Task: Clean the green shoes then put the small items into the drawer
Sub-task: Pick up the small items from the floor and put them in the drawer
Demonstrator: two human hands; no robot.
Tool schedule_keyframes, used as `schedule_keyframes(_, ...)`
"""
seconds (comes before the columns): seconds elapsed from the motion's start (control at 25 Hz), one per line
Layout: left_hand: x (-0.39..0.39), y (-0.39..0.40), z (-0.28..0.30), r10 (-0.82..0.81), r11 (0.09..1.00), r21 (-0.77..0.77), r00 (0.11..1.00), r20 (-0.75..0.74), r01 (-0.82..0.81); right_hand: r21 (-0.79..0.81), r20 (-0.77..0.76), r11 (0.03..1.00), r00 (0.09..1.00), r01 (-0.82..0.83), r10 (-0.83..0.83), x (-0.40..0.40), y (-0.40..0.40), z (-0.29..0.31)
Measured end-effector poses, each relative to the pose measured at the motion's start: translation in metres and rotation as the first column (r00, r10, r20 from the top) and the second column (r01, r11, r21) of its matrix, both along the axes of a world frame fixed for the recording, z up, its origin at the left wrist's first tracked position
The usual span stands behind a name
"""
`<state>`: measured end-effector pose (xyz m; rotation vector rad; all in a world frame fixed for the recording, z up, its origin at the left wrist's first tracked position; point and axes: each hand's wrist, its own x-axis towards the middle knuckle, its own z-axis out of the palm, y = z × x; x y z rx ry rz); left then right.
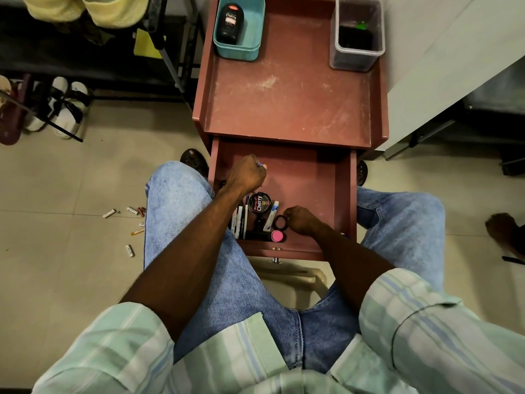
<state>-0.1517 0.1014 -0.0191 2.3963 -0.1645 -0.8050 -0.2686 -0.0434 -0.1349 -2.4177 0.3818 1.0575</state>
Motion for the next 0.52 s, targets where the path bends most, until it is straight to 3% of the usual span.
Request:
schedule_keyframes(0.24, -0.001, 0.001, 0.002, 0.026, 1.000, -0.011, 0.999, -0.021, -0.026, -0.019, 0.044, 0.998, 0.997, 0.063, -0.062, -0.004, -0.002, 0.009)
schedule_keyframes(0.36, 0.001, 0.002, 0.005, 0.148, 0.984, -0.086, 0.983, -0.105, -0.158, 0.067, 0.167, 0.971, 0.957, 0.229, -0.237, 0.010, -0.002, 0.020)
schedule_keyframes(0.4, 0.002, 0.002, 0.006, 0.206, 0.967, -0.119, 0.967, -0.153, -0.225, 0.202, 0.154, 0.902, 0.897, 0.381, -0.414, 0.019, -0.002, 0.029)
schedule_keyframes(0.44, 0.003, 0.003, 0.007, 0.253, 0.948, -0.142, 0.947, -0.200, -0.284, 0.354, 0.085, 0.774, 0.806, 0.525, -0.586, 0.027, -0.001, 0.043)
schedule_keyframes(0.52, 0.004, 0.003, 0.008, 0.289, 0.927, -0.161, 0.919, -0.266, -0.339, 0.599, -0.074, 0.510, 0.677, 0.618, -0.733, 0.043, 0.001, 0.072)
